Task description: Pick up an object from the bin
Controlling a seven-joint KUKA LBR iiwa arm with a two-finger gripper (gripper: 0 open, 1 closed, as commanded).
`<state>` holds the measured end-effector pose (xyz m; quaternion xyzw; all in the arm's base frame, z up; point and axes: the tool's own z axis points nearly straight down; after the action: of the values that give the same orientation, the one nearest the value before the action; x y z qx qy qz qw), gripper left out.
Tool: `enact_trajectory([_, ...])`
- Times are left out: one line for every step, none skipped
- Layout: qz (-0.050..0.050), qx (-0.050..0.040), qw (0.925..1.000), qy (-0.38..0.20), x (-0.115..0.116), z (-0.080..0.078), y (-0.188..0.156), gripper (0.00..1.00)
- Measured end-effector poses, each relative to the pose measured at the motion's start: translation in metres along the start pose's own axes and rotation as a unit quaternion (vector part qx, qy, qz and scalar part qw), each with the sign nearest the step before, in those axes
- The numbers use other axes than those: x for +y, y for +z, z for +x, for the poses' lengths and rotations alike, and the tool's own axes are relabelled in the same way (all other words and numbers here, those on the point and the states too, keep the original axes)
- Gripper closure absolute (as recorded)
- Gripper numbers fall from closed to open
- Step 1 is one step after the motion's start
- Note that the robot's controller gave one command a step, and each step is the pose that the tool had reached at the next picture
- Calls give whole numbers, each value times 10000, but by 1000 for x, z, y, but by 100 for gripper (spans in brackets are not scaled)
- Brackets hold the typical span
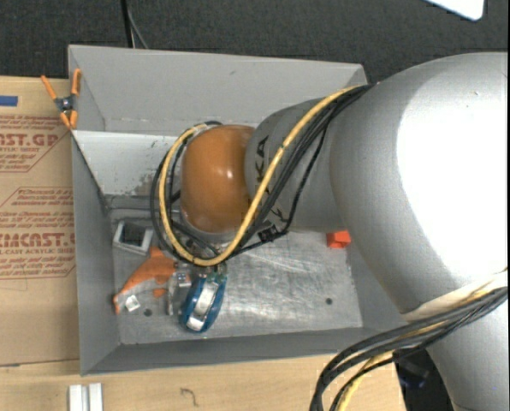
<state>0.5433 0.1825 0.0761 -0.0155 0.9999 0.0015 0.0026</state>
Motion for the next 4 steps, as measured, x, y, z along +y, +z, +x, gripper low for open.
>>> enact_trajectory([-21, -7, 9995, 314, -4, -1, 10, 0])
enact_trajectory([12, 16, 10000, -9, 0, 0, 0, 0])
enact_trajectory([-7, 10, 9995, 303, -1, -2, 8, 0])
enact_trajectory([13, 18, 10000, -9, 0, -1, 0, 100])
